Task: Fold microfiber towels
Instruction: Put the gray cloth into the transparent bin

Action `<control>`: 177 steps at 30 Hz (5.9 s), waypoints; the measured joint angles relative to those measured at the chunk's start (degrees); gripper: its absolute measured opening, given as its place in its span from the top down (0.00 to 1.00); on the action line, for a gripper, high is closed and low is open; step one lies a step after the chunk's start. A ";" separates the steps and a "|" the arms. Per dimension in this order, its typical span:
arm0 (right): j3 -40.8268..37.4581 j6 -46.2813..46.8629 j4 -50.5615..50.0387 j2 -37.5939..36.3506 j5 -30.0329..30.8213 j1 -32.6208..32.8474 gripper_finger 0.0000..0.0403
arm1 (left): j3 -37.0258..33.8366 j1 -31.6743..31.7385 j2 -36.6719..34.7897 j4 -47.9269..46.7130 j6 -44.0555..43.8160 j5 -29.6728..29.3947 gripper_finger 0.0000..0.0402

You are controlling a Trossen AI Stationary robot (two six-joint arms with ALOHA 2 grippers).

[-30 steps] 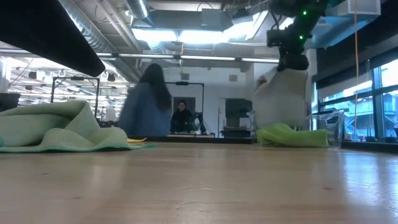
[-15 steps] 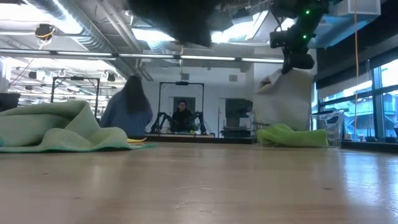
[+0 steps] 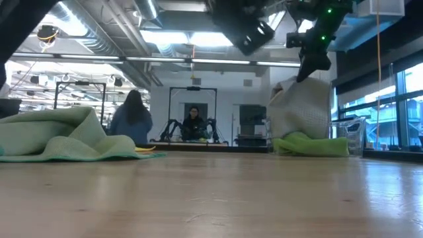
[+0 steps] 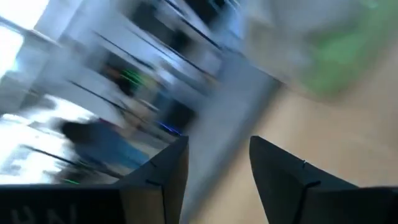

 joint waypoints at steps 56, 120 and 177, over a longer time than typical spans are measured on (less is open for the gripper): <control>-0.15 10.99 1.97 -0.02 -7.58 0.11 0.96 | -41.75 32.11 -18.75 103.77 80.44 74.05 0.50; -0.15 10.50 5.38 -0.02 -16.67 2.39 0.95 | -38.93 36.13 -10.69 111.35 67.70 79.43 0.48; -2.20 16.45 -2.23 -0.02 -15.84 2.38 0.56 | -38.93 37.75 -10.71 108.14 67.67 86.73 1.00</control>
